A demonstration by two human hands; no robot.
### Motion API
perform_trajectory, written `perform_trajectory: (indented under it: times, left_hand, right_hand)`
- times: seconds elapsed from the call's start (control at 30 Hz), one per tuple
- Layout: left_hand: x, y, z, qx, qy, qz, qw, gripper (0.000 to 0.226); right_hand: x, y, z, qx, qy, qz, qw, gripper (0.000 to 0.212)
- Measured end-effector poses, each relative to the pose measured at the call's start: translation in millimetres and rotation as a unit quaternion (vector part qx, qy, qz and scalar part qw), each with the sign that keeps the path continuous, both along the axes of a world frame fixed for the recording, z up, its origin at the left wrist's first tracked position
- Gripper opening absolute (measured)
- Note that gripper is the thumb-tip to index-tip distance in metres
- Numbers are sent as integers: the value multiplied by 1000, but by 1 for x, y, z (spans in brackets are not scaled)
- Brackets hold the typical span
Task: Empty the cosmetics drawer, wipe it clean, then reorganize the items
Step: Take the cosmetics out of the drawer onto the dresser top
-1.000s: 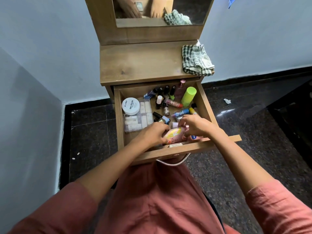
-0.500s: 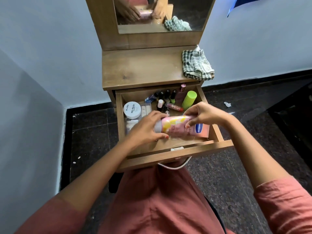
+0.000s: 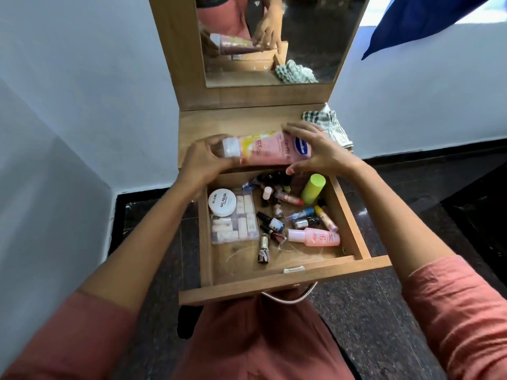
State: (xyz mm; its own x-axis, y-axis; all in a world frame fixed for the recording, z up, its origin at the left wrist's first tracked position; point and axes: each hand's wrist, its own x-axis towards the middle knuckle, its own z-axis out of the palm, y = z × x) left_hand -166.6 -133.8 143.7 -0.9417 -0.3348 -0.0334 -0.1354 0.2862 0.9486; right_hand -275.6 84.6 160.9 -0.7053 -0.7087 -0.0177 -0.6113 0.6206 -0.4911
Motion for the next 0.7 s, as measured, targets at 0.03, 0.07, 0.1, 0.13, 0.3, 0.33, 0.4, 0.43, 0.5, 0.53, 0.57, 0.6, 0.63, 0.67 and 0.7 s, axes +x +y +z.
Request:
perform_trajectory:
  times: [0.03, 0.07, 0.1, 0.13, 0.3, 0.33, 0.4, 0.43, 0.5, 0.53, 0.57, 0.6, 0.63, 0.67, 0.7]
  left_hand:
    - [-7, -4, 3, 14, 0, 9, 1000, 57]
    - [-15, -8, 5, 24, -4, 17, 1000, 56]
    - [-23, -12, 6, 33, -9, 24, 999, 54]
    - [-31, -16, 6, 42, -16, 31, 999, 52]
    - [-68, -28, 4, 70, -25, 40, 996, 42]
    - [-75, -31, 1, 66, -21, 46, 996, 41]
    - [-88, -36, -4, 52, -12, 55, 997, 39]
    - [-93, -38, -7, 47, -7, 60, 997, 37]
    - [-103, -41, -10, 36, 4, 71, 997, 37]
    - [-107, -42, -10, 28, 6, 78, 997, 38]
    - [-111, -43, -10, 21, 8, 85, 996, 38]
    - [-114, -44, -10, 12, 10, 90, 996, 39]
    - [-117, -44, -10, 0, 14, 95, 995, 39]
    - [-120, -45, -10, -15, 17, 98, 995, 40]
    - [-122, -45, -11, -29, 18, 99, 994, 40]
  right_hand:
    - [-5, -5, -2, -13, 20, -7, 1000, 82]
    - [-11, -11, -4, -29, 33, -20, 999, 78]
    - [-17, -17, -6, -40, 41, -34, 998, 73]
    - [-24, -22, -9, -44, 46, -48, 997, 68]
    - [-55, -43, -16, -31, 56, -70, 995, 53]
    - [-59, -47, -17, -31, 52, -76, 995, 50]
    - [-68, -56, -21, -33, 47, -85, 995, 44]
    - [-72, -60, -23, -39, 49, -82, 995, 41]
    - [-82, -67, -28, -49, 55, -76, 994, 36]
    - [-88, -69, -30, -51, 54, -78, 994, 35]
    - [-92, -72, -31, -51, 54, -80, 994, 35]
    - [-96, -74, -32, -49, 53, -82, 994, 35]
    - [-98, -76, -33, -47, 53, -84, 994, 35]
    - [-100, -77, -34, -45, 54, -86, 994, 35]
    - [-101, -78, -35, -44, 55, -89, 994, 35]
